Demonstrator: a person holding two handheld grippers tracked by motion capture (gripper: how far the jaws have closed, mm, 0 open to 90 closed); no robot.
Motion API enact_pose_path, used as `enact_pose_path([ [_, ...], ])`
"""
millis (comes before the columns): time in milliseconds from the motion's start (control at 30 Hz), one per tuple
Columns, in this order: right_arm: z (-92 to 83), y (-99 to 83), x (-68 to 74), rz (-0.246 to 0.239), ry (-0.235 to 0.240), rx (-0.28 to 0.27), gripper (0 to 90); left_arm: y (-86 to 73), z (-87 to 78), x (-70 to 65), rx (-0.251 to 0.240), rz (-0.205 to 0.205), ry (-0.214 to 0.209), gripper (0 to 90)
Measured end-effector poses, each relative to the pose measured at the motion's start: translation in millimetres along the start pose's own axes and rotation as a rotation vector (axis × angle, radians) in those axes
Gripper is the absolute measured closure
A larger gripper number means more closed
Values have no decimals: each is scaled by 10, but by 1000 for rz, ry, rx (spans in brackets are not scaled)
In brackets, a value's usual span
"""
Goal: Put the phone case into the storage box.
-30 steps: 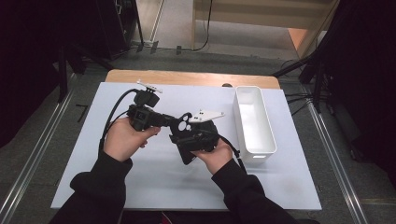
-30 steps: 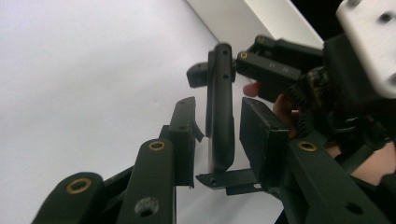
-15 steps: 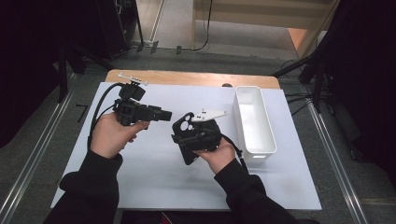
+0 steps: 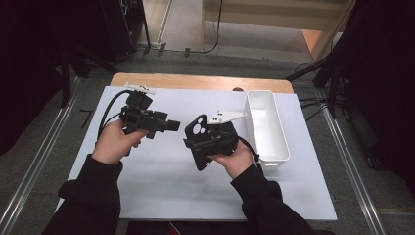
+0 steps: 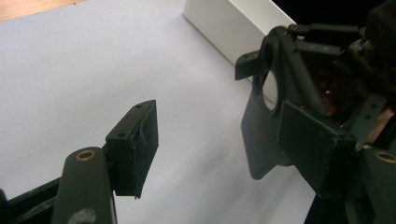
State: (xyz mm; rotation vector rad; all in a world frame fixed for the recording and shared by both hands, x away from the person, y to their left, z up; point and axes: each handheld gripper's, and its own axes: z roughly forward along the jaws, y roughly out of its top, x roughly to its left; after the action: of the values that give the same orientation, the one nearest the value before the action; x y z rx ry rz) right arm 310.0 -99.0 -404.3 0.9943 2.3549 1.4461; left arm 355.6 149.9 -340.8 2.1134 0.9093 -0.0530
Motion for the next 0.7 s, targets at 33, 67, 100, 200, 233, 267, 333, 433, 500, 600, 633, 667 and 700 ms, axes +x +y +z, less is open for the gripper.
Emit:
enact_pose_path([
  [33, -10, 5, -6, -3, 5, 2, 123, -10, 5, 10, -4, 4, 0, 287],
  [67, -19, 9, -9, -5, 8, 3, 123, -21, 6, 18, -7, 6, -3, 287],
  [100, -23, 10, -12, -5, 13, 4, 122, -30, 10, 22, -13, 7, -4, 287],
  [200, -43, 17, -28, -11, 20, 5, 122, -79, 33, 35, -24, 33, 11, 287],
  [233, -48, 19, -30, -10, 24, 1, 122, -101, 46, 38, -21, 46, 19, 287],
  [267, -56, 22, -35, -10, 29, 3, 122, -119, 57, 37, -22, 50, 26, 287],
  [333, -68, 29, -45, -22, 35, 2, 122, -156, 77, 41, -23, 59, 24, 287],
  [433, -86, 35, -56, -24, 42, -1, 122, -231, 125, 47, -19, 77, 21, 287],
  [500, -95, 36, -70, -16, 56, -2, 122, -283, 151, 50, -20, 99, 26, 287],
  [600, -95, 29, -91, -13, 67, 3, 122, -387, 210, 74, -31, 106, 9, 287],
  [633, -93, 26, -98, -18, 70, 8, 122, -423, 232, 73, -27, 111, 15, 287],
  [667, -94, 23, -101, -21, 69, 11, 122, -459, 252, 70, -27, 119, 18, 287],
  [700, -93, 23, -105, -23, 72, 12, 122, -487, 267, 67, -28, 126, 20, 287],
])
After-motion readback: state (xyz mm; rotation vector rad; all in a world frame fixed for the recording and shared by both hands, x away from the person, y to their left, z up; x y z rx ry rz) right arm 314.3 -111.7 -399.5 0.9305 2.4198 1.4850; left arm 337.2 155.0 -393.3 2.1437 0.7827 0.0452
